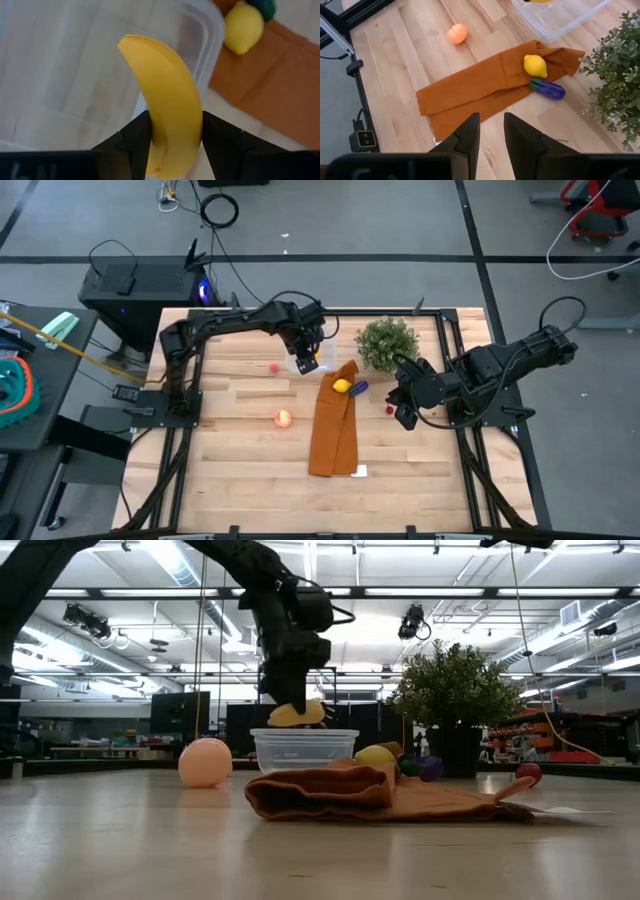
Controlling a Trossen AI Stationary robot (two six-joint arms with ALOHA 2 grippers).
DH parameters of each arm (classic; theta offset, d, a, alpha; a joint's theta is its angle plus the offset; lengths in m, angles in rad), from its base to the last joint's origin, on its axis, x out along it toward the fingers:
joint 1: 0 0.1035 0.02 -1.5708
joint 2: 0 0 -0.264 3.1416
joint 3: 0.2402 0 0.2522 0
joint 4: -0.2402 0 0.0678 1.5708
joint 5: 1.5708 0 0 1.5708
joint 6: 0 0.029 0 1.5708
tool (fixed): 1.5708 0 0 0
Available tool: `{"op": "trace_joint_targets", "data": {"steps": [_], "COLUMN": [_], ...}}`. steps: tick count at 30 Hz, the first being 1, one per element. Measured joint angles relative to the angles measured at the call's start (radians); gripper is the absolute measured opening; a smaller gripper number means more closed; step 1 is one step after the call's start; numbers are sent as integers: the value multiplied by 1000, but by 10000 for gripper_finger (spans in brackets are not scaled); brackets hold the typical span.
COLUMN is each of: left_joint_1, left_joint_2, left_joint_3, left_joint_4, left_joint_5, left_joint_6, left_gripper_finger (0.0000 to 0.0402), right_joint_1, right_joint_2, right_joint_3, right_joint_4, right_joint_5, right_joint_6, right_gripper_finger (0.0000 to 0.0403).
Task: Pick and placing Produce into tupperware
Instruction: Put the yellow banana into the transparent bin
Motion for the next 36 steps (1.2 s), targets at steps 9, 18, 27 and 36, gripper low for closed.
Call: {"op": "trace_joint_targets", "data": {"steps": [9,18,27,36], "left_joint_1": [17,17,16,-2], "left_joint_2": [5,36,207,273], "left_joint_3": [0,59,366,388], "left_joint_4": [51,45,-227,-295], "left_joint_5": [-38,-50,-90,-96], "left_joint_6": [37,62,112,87], "left_gripper_finger": [171,171,171,172], "right_joint_1": [0,0,0,0], "right_joint_2": [10,36,36,36], "right_joint_3": [0,0,0,0], "right_joint_4": [2,2,-2,-3], "right_joint_5": [-1,-7,-37,-39], "right_joint_6": [1,3,11,12], "right_gripper_finger": [95,95,95,95]}}
